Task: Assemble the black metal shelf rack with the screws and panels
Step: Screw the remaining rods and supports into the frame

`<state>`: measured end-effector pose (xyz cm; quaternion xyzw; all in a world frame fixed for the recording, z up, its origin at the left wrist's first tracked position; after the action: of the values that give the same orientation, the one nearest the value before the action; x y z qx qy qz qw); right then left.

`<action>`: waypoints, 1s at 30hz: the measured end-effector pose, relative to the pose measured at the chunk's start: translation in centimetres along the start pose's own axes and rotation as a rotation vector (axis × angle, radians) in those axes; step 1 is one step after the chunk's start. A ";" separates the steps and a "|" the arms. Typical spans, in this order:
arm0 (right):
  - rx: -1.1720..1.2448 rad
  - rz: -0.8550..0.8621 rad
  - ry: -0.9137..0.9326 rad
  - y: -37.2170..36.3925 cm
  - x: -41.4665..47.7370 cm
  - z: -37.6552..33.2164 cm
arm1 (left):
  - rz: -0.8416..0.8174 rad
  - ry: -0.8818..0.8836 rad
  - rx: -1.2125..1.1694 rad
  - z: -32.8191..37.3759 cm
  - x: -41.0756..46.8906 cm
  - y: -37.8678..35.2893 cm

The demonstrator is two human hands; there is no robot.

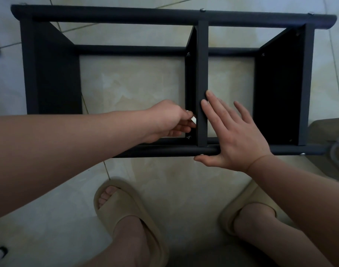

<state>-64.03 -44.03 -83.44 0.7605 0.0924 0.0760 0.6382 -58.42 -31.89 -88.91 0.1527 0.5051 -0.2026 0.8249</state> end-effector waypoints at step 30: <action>0.004 0.001 -0.004 0.0 0.0 0.0 | -0.090 -0.089 0.219 -0.9 -0.6 0.2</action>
<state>-64.02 -44.02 -83.41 0.7619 0.0909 0.0748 0.6369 -59.21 -31.17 -88.74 0.2099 0.4492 -0.3000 0.8149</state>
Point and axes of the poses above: each hand's wrist, its own x-axis towards the middle knuckle, its own y-axis out of the back of the hand, z = x × y, the point moved 9 cm from there along x, towards the middle knuckle, and after that the axes turned 14 degrees about z, right-handed, at the moved point
